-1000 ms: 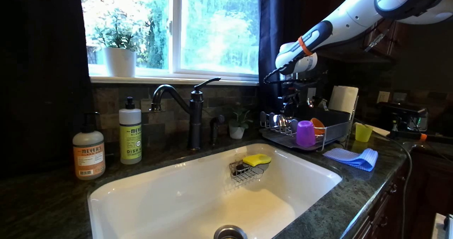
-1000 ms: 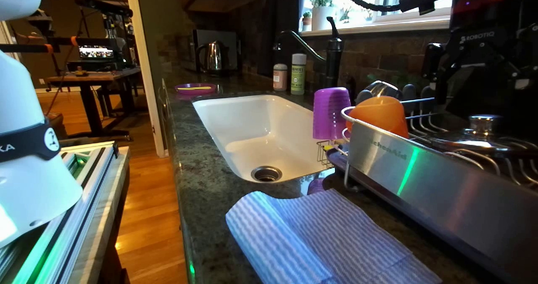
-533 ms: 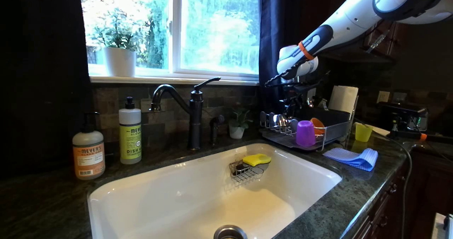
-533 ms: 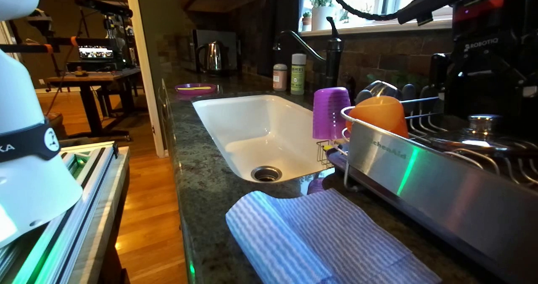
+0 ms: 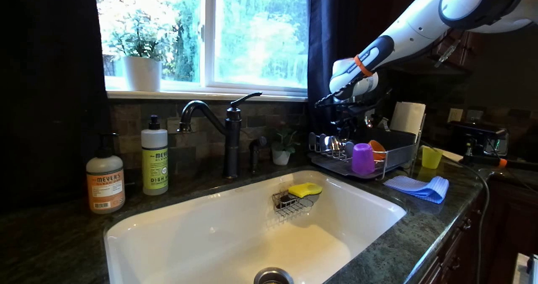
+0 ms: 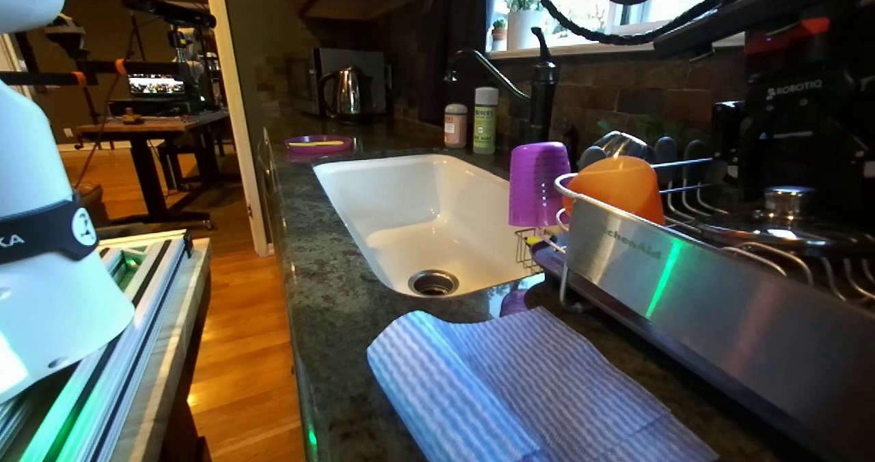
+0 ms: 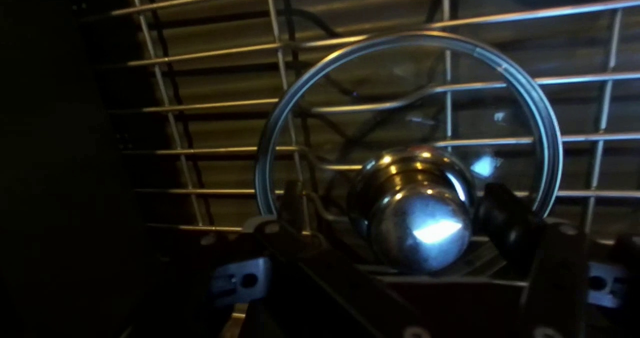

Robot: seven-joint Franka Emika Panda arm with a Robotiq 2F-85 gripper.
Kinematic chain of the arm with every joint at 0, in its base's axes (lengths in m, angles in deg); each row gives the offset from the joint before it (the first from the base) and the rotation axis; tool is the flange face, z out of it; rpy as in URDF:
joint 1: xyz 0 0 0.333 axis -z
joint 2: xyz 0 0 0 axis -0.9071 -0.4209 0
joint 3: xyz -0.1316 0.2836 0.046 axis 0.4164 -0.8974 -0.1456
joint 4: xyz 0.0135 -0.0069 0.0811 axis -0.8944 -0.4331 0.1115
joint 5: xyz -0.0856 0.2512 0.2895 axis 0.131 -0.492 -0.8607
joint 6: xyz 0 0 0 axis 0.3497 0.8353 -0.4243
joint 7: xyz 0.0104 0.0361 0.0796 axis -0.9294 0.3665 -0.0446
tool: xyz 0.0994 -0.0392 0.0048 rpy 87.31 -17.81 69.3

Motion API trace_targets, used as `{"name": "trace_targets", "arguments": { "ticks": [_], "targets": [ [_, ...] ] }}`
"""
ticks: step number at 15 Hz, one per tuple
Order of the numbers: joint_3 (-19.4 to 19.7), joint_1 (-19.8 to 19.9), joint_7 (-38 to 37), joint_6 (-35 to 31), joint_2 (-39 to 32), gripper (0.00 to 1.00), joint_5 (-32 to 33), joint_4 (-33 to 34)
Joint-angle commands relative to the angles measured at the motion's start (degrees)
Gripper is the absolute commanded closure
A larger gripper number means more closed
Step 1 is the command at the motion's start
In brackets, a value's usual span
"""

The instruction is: Remove the lid from the dish rack and place it on the plate on the counter top

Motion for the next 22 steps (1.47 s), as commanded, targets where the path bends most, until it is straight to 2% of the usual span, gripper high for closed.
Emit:
{"name": "trace_targets", "arguments": {
  "ticks": [1, 5, 6, 7, 8, 9, 10, 12, 14, 15, 16, 20, 22],
  "targets": [
    [-0.7, 0.4, 0.9, -1.4, -0.6, 0.11, -1.2, -0.3],
    [-0.7, 0.5, 0.7, -1.4, -0.8, 0.27, -1.2, -0.1],
    [-0.8, 0.5, 0.8, -1.6, -0.7, 0.36, -1.3, -0.2],
    [-0.8, 0.5, 0.8, -1.6, -0.8, 0.33, -1.3, -0.1],
    [-0.8, 0.5, 0.8, -1.6, -0.8, 0.37, -1.3, 0.0],
    [-0.8, 0.5, 0.8, -1.6, -0.8, 0.52, -1.3, 0.0],
    [-0.7, 0.5, 0.9, -1.9, -0.7, 0.59, -1.1, -0.1],
    [-0.8, 0.5, 1.2, -2.5, -0.4, 0.71, -1.0, -0.1],
    [-0.7, 0.4, 1.4, -2.3, -0.1, 0.75, -0.7, -0.2],
    [-0.8, 0.4, 1.7, -1.8, -0.1, 0.25, -0.7, 0.1],
    [-0.8, 0.4, 1.8, -1.8, 0.0, 0.25, -0.8, 0.0],
    [-0.8, 0.4, 2.0, -1.6, -0.1, 0.00, -0.9, 0.1],
    [-0.8, 0.4, 2.0, -1.7, 0.0, 0.00, -1.0, 0.1]
  ]
}}
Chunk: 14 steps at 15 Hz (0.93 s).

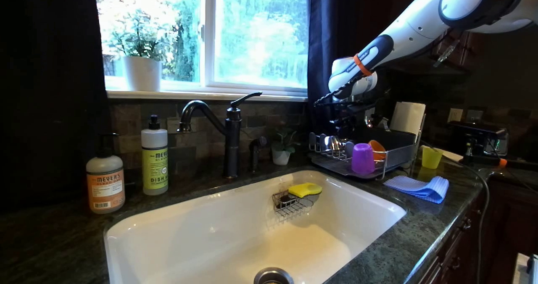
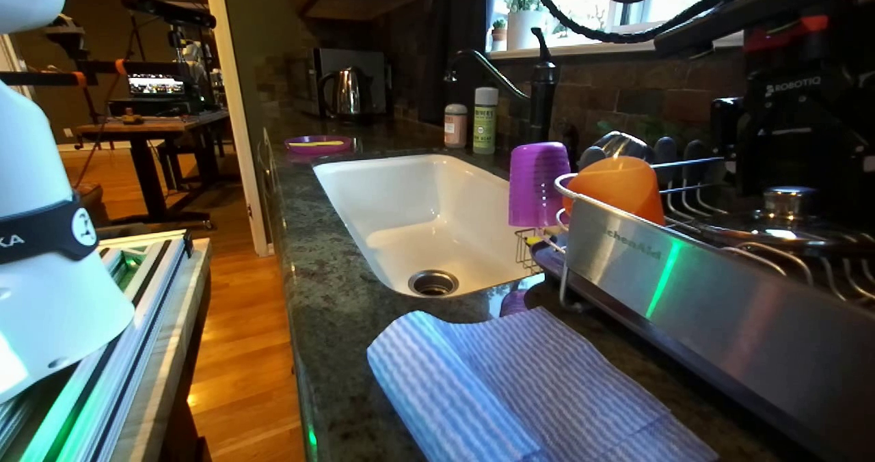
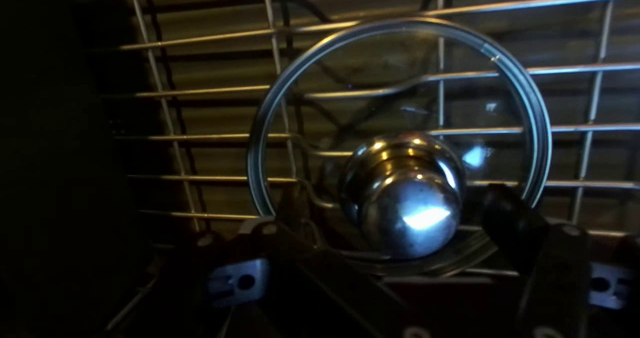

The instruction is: Remove the lid from the dish rack and place it on the plate on the counter top

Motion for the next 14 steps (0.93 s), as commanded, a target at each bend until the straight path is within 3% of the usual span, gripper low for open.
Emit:
{"name": "trace_targets", "arguments": {
  "ticks": [1, 2, 4, 6, 11, 14],
  "targets": [
    [-0.4, 0.3, 0.9, -1.5, 0.1, 0.00, -0.8, -0.5],
    [-0.5, 0.3, 0.9, -1.5, 0.1, 0.05, -0.8, -0.4],
    [-0.5, 0.3, 0.9, -1.6, 0.0, 0.29, -0.9, -0.4],
    [-0.6, 0.4, 0.9, -2.0, -0.2, 0.36, -0.9, -0.4],
    [-0.6, 0.3, 0.8, -2.3, -0.1, 0.76, -0.8, -0.5],
    [-0.6, 0.5, 0.9, -0.3, 1.9, 0.76, -1.4, -0.9]
  ]
}}
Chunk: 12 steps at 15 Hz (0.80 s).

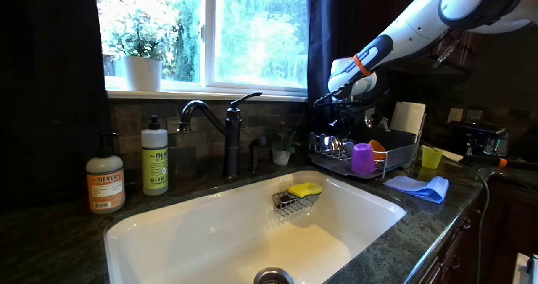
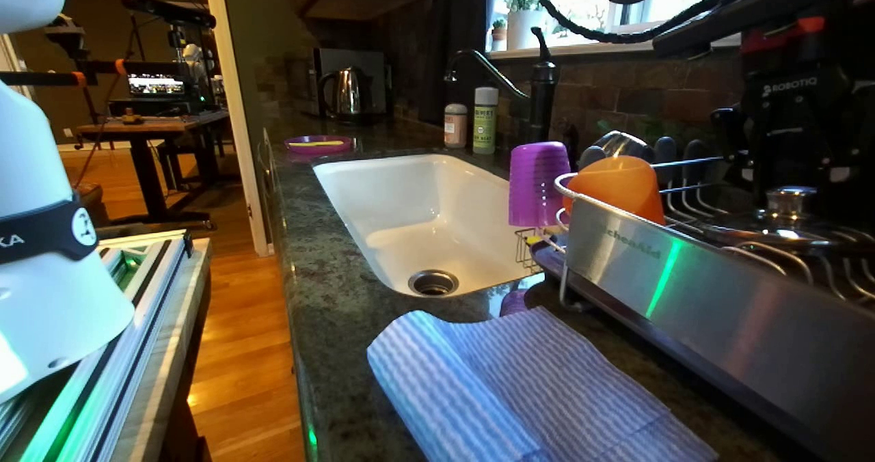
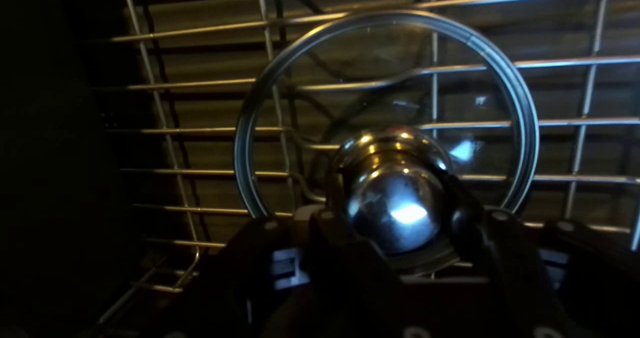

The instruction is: Remove the lid from the dish rack and place it on the plate on the counter top

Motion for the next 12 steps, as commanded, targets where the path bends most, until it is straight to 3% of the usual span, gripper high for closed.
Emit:
{"name": "trace_targets", "arguments": {
  "ticks": [1, 4, 12],
  "targets": [
    [-0.3, 0.6, 1.0, 1.1, 2.8, 0.76, -1.7, -1.0],
    [-1.1, 2.4, 4.0, 5.7, 7.1, 0.76, -5.1, -1.2],
    [-3.2, 8.9, 28.7, 34.6, 12.1, 0.76, -17.4, 5.7]
  ]
}}
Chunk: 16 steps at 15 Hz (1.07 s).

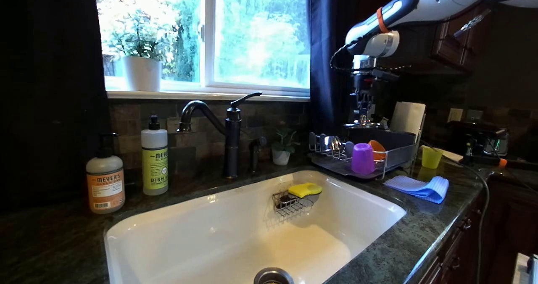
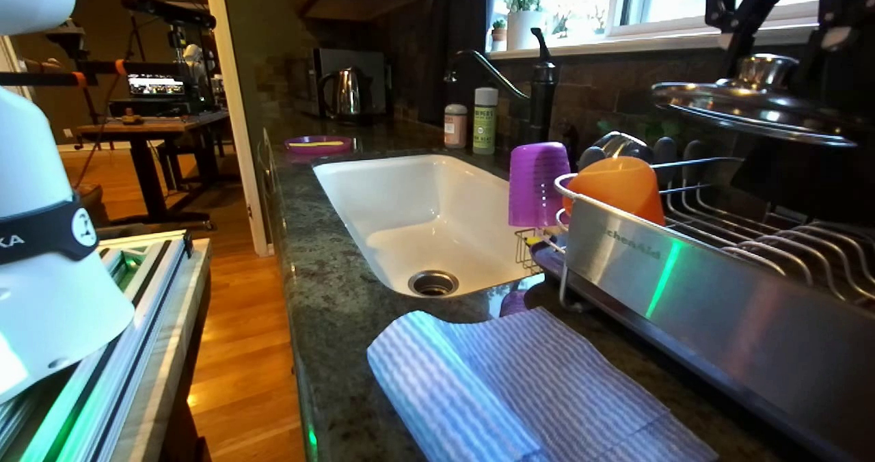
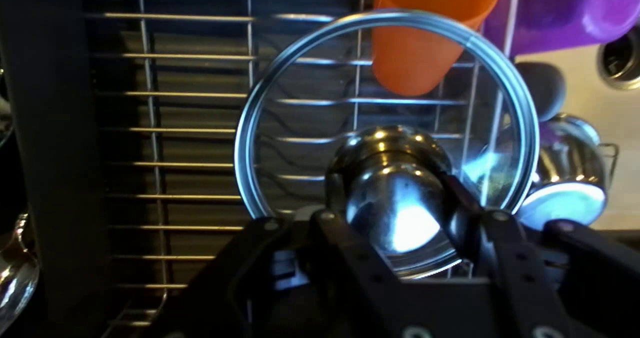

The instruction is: Remove the lid from the dish rack and place it on the plate on the counter top

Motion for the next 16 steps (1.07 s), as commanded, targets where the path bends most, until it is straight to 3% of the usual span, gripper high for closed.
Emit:
{"name": "trace_targets", "arguments": {
  "ticks": [1, 4, 7, 12, 15, 16],
  "targets": [
    [-1.2, 2.7, 9.6, 11.3, 1.2, 0.76, -4.8, 3.4],
    [-1.8, 2.7, 14.2, 18.5, 2.1, 0.76, -9.4, 5.3],
    [-3.0, -0.1, 13.5, 17.3, 5.4, 0.76, -11.3, 3.6],
    [-5.9, -7.7, 13.3, 11.8, 12.7, 0.76, -6.7, -1.9],
    [-7.1, -10.3, 16.5, 13.8, 14.4, 0.76, -6.1, -1.2],
    [-6.3, -10.2, 13.7, 14.0, 11.5, 0.51, -6.9, 1.8]
  ]
}}
